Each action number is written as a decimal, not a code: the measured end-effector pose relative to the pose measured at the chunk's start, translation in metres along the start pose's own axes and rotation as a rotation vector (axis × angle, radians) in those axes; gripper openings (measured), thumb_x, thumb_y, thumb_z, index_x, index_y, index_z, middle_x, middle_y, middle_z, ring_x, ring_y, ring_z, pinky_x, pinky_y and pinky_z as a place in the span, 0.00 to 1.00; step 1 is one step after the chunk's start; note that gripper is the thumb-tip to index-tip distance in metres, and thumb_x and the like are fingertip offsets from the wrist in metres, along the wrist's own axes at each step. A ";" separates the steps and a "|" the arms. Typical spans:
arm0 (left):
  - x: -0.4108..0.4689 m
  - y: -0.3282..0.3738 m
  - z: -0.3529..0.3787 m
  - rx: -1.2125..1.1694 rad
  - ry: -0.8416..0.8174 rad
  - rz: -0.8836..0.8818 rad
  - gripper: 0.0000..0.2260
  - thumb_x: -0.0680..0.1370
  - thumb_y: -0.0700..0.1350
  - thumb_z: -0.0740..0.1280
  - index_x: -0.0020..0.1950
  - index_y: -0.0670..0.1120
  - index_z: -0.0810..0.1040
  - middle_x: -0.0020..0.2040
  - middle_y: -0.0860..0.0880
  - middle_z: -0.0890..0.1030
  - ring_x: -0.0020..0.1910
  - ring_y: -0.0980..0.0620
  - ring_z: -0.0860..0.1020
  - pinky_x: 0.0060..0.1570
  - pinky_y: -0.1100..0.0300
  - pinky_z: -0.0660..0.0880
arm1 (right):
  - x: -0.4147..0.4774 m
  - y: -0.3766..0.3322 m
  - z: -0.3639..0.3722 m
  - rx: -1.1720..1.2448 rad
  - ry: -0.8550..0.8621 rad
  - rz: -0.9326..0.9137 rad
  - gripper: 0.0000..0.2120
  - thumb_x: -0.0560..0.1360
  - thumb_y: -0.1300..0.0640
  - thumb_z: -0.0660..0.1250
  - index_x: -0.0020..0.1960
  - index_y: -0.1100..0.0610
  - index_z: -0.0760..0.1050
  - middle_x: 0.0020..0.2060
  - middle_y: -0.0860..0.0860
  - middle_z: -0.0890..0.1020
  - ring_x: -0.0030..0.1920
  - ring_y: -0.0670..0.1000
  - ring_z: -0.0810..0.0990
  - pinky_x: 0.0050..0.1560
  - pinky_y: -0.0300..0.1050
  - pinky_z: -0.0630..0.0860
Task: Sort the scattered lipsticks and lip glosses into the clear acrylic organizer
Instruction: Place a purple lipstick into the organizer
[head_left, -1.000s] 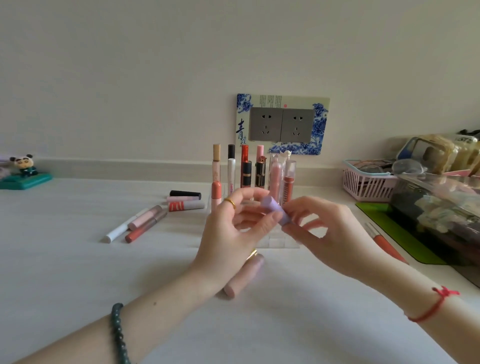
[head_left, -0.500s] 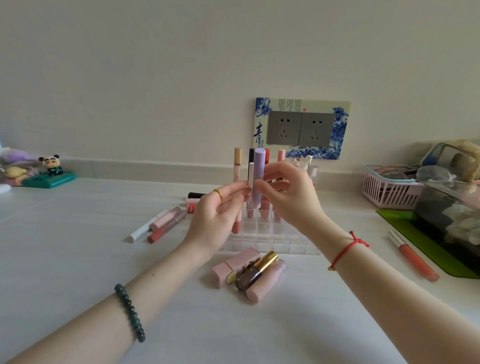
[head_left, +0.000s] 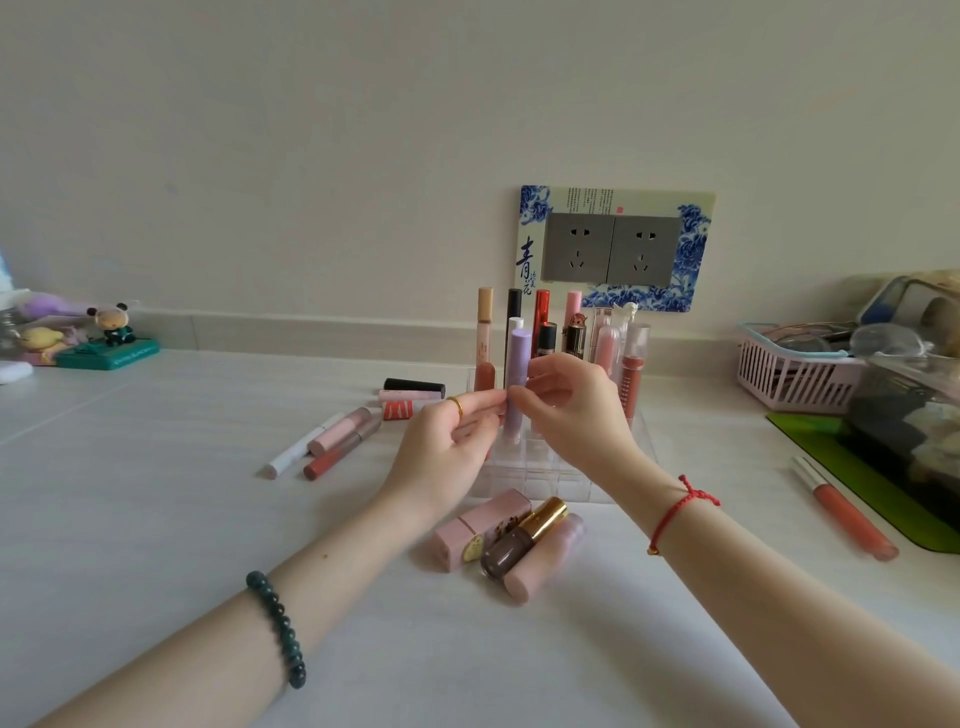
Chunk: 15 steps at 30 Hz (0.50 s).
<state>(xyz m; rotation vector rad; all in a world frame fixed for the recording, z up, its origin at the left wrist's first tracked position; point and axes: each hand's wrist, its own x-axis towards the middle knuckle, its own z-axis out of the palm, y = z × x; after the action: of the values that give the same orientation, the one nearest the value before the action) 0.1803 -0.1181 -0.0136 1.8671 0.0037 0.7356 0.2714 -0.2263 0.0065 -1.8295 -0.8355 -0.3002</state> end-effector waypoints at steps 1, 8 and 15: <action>0.000 -0.001 0.000 0.003 0.006 -0.006 0.13 0.78 0.39 0.61 0.61 0.47 0.76 0.50 0.54 0.81 0.51 0.66 0.77 0.46 0.78 0.70 | 0.000 0.001 0.001 -0.002 -0.002 0.004 0.09 0.71 0.59 0.70 0.50 0.55 0.77 0.35 0.41 0.78 0.38 0.37 0.78 0.37 0.25 0.74; 0.000 -0.004 0.001 0.054 0.026 -0.029 0.12 0.78 0.40 0.61 0.60 0.46 0.77 0.51 0.52 0.82 0.52 0.63 0.78 0.48 0.77 0.71 | -0.002 0.006 0.003 -0.070 -0.011 0.014 0.09 0.70 0.58 0.70 0.51 0.56 0.78 0.39 0.46 0.81 0.41 0.45 0.81 0.45 0.36 0.78; 0.000 -0.005 0.001 0.093 0.027 -0.026 0.12 0.78 0.40 0.62 0.60 0.46 0.77 0.52 0.54 0.81 0.52 0.62 0.78 0.51 0.76 0.72 | -0.004 0.010 0.004 -0.119 -0.021 0.017 0.10 0.70 0.57 0.70 0.51 0.56 0.78 0.39 0.47 0.81 0.41 0.45 0.80 0.45 0.36 0.77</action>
<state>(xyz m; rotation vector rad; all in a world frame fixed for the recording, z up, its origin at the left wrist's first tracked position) 0.1830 -0.1169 -0.0184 1.9413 0.0803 0.7538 0.2746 -0.2260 -0.0049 -1.9528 -0.8312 -0.3262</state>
